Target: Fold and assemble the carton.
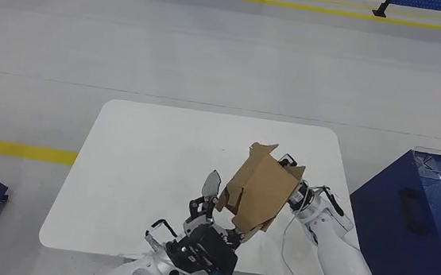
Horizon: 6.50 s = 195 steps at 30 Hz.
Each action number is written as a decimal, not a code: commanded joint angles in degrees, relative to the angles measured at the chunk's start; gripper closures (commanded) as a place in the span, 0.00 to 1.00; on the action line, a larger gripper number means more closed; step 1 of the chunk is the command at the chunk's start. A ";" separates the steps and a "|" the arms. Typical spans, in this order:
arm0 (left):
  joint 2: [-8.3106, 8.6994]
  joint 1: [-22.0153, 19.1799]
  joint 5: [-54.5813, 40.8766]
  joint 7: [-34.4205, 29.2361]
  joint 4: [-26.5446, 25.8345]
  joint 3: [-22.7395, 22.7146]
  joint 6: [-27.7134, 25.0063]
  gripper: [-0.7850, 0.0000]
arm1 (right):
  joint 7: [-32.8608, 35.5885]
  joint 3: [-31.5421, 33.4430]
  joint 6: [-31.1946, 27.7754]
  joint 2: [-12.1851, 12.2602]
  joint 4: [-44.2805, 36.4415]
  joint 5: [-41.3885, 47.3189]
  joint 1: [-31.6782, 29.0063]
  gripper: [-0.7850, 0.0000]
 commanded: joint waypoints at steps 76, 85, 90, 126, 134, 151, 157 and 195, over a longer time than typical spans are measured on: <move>-3.64 -3.44 3.53 -5.33 1.24 1.26 2.42 0.13 | 2.53 2.16 18.75 -0.11 -0.95 10.86 -0.86 1.00; -4.18 -4.38 3.82 -5.58 3.46 1.52 2.12 0.11 | -0.20 2.05 23.58 -0.31 -0.32 16.20 -0.17 1.00; -4.40 -4.42 4.18 -5.49 3.98 1.64 2.02 0.10 | -1.65 1.99 26.50 -0.42 0.44 19.29 0.30 1.00; -6.00 -2.95 6.30 -4.52 2.64 1.92 5.47 0.53 | 2.75 0.15 12.60 -0.33 -2.02 4.17 -1.41 1.00; -6.14 -2.39 5.33 -4.42 2.25 0.99 4.43 1.00 | 2.83 0.16 12.25 -0.33 -2.17 3.78 -1.47 0.00; -6.46 -1.31 -2.45 -12.39 -0.07 -0.67 1.55 1.00 | 4.80 5.53 8.38 0.39 0.82 2.90 -0.40 0.00; -7.43 -4.25 -31.65 -22.09 0.02 -9.27 2.79 1.00 | 14.26 12.86 3.70 2.25 2.81 -5.32 1.45 0.00; -8.14 -23.81 -118.44 -60.53 29.80 -17.29 33.51 1.00 | 28.98 17.29 -3.46 4.80 -8.82 -15.86 -4.58 0.05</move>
